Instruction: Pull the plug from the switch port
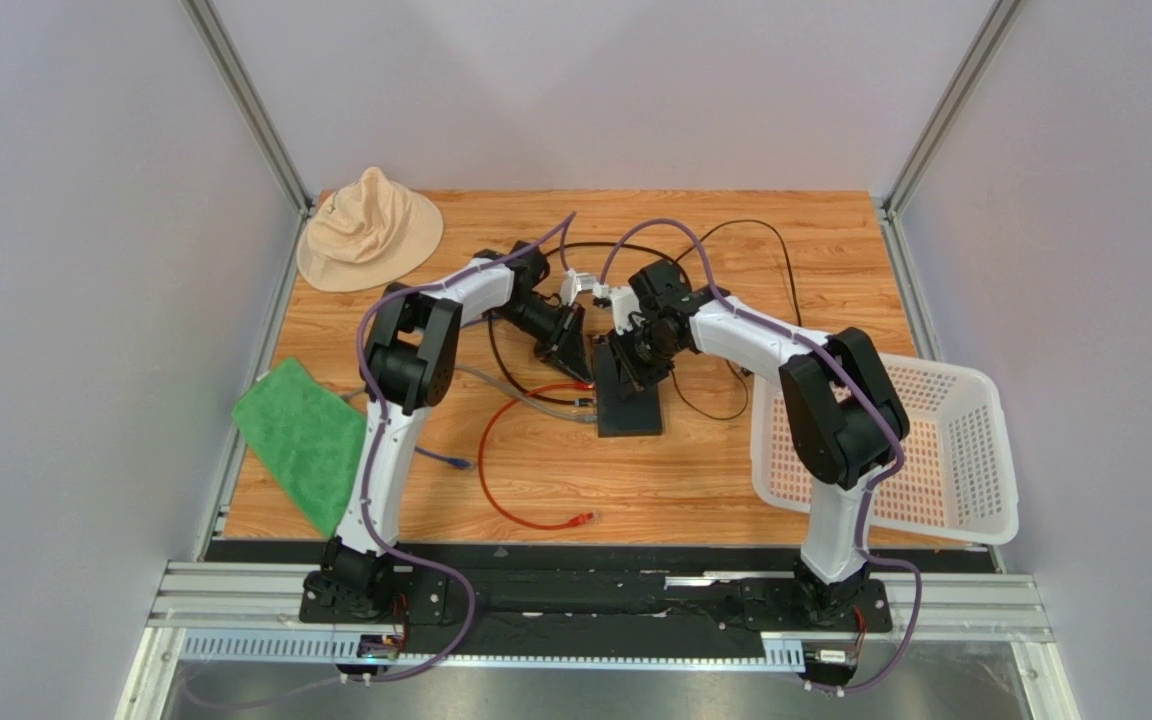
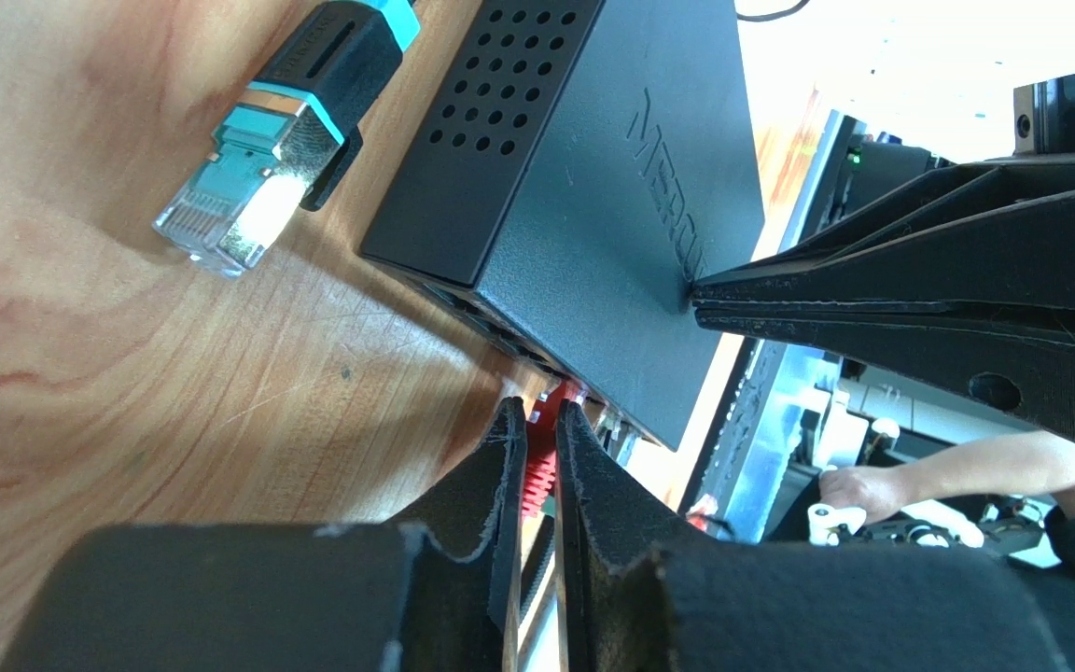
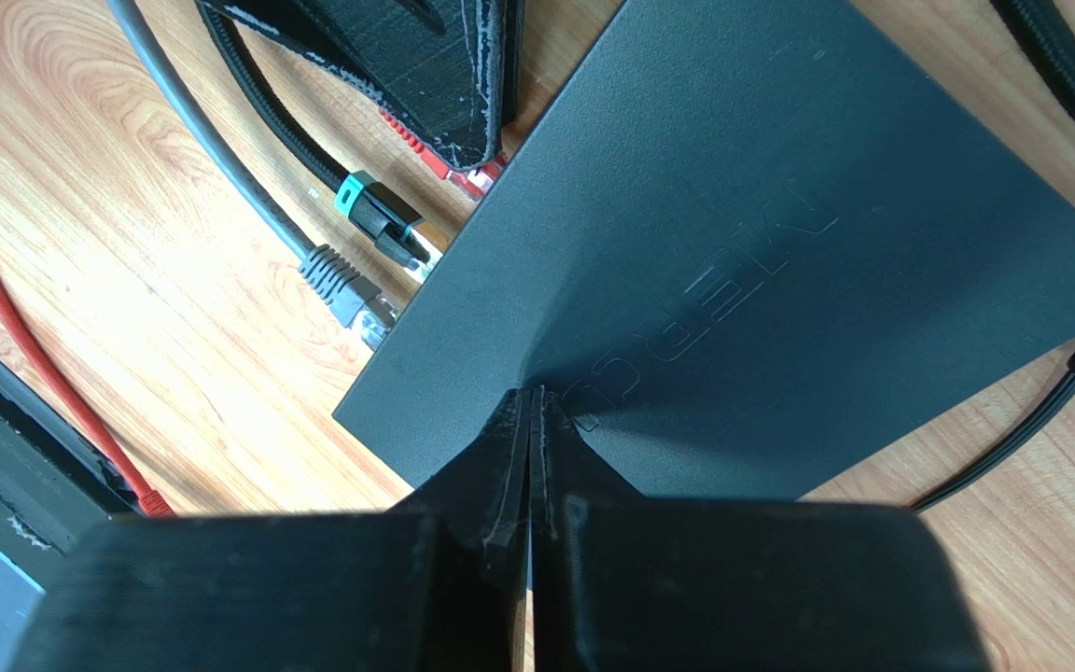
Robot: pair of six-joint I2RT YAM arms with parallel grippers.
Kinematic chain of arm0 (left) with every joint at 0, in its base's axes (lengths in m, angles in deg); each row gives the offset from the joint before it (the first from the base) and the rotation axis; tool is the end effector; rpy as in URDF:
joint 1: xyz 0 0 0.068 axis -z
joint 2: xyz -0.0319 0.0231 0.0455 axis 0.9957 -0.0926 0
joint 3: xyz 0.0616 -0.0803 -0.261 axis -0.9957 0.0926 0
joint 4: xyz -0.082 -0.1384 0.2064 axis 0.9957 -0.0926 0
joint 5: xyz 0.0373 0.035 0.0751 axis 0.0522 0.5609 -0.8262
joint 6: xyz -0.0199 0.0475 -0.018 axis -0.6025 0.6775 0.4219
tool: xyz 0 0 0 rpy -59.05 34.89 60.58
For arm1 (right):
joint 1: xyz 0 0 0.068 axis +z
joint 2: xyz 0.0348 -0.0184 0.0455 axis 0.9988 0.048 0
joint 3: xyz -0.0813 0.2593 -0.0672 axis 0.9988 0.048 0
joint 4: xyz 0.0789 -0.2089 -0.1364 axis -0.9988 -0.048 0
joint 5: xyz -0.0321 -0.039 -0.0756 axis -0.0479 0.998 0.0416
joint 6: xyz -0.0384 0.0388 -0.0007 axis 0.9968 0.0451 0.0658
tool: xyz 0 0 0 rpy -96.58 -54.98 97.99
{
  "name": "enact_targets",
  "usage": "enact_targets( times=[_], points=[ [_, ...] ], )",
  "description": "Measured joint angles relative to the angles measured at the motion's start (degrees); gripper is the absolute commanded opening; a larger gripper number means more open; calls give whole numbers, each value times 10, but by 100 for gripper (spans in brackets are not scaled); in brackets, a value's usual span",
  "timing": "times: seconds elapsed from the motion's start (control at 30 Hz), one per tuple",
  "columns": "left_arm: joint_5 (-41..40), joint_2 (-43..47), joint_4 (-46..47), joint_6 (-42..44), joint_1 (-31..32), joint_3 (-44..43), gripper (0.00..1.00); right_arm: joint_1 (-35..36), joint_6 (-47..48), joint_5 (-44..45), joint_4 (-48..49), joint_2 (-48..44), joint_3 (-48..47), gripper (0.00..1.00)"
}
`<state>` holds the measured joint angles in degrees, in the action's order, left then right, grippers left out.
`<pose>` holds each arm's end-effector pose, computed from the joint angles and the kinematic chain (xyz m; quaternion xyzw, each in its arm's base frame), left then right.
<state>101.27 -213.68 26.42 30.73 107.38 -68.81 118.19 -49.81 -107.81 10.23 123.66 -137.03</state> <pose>0.4248 -0.2118 0.1125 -0.2257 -0.8364 0.4982 0.0365 0.3252 0.2105 0.1853 -0.3144 0.9135 0.2223 0.1310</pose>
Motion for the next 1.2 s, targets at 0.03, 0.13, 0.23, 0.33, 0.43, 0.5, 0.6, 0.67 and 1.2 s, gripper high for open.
enact_targets(
  times=[0.03, 0.13, 0.23, 0.33, 0.43, 0.5, 0.6, 0.67, 1.2],
  points=[
    [1, 0, 0, -1, 0, 0, 30, 0, 0, 0, 0, 0, 0, 1],
    [7, -2, 3, -7, 0, 2, 33, 0, 0, 0, 0, 0, 0, 1],
    [13, -2, 5, -11, 0, 4, 34, 0, 0, 0, 0, 0, 0, 1],
    [17, -2, 7, -11, 0, 6, 32, 1, 0, 2, 0, 0, 0, 1],
    [17, -2, 9, -11, 0, 8, 26, 1, 0, 2, 0, 0, 0, 1],
    [17, -2, 11, -11, -1, 10, 19, 2, 0, 3, -1, 0, 0, 1],
    [17, -2, 14, -16, -1, 13, 4, 3, 0, 4, -3, 0, 0, 1],
    [18, -2, 16, -22, -2, 14, 0, 4, 0, 7, -3, 0, 0, 1],
    [18, -2, 28, -39, -2, 16, 34, 11, 3, 21, -4, -3, 0, 1]
  ],
)
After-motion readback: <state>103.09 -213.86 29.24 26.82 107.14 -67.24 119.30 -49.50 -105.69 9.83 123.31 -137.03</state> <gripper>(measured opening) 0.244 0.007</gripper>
